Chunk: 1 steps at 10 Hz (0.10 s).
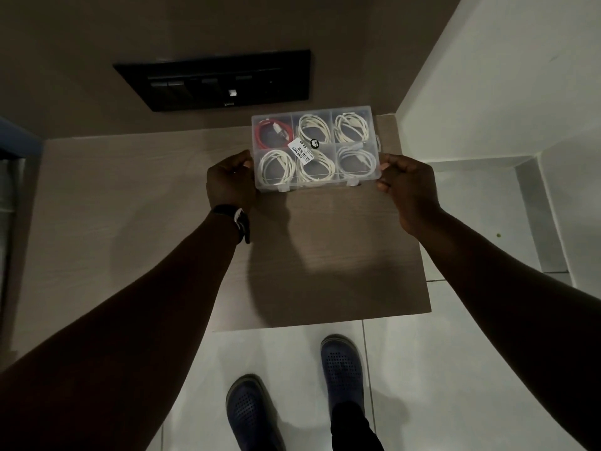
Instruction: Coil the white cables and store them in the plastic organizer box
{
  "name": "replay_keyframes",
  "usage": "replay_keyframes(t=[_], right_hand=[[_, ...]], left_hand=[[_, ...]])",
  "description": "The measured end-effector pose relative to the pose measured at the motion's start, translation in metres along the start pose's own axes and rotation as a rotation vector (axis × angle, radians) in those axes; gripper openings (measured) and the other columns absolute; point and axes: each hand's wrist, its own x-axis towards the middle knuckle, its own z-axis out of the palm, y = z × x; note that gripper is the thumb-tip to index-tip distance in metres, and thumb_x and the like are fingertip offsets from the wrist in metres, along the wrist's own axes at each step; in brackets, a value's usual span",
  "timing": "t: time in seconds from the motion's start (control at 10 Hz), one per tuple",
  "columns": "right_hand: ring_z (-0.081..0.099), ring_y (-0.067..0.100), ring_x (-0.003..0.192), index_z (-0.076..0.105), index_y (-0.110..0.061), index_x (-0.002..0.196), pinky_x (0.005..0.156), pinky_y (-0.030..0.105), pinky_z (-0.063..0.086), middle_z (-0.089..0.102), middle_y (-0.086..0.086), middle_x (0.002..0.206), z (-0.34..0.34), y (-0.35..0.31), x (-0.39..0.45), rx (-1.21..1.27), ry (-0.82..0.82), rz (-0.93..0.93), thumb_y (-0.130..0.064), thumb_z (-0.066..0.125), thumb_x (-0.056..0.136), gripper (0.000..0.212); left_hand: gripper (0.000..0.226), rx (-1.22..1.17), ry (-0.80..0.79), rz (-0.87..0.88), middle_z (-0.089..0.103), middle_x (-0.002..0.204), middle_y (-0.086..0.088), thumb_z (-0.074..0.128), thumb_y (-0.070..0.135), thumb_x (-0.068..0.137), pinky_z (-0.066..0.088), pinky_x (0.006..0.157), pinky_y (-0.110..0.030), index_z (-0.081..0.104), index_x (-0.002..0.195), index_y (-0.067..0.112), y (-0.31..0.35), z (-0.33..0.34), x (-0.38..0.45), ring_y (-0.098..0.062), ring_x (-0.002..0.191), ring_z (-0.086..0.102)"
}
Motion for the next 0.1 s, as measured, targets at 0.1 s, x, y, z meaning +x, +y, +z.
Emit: replay_keyframes(t=[0.1], right_hand=[[0.063,0.018,0.085,0.072,-0.016,0.109,0.082,0.04,0.054,0.071,0.001,0.095,-0.0178,-0.0122,-0.0157,-0.003,0.011,-0.05,-0.006,0.06,0.093,0.021]], left_hand=[[0.028,-0.046,0.004,0.003,0.068,0.122,-0.012,0.061,0.012,0.089,0.046,0.105,-0.044,0.068,0.116,0.009,0.0026,-0.005,-0.002,-0.025,0.117,0.061]])
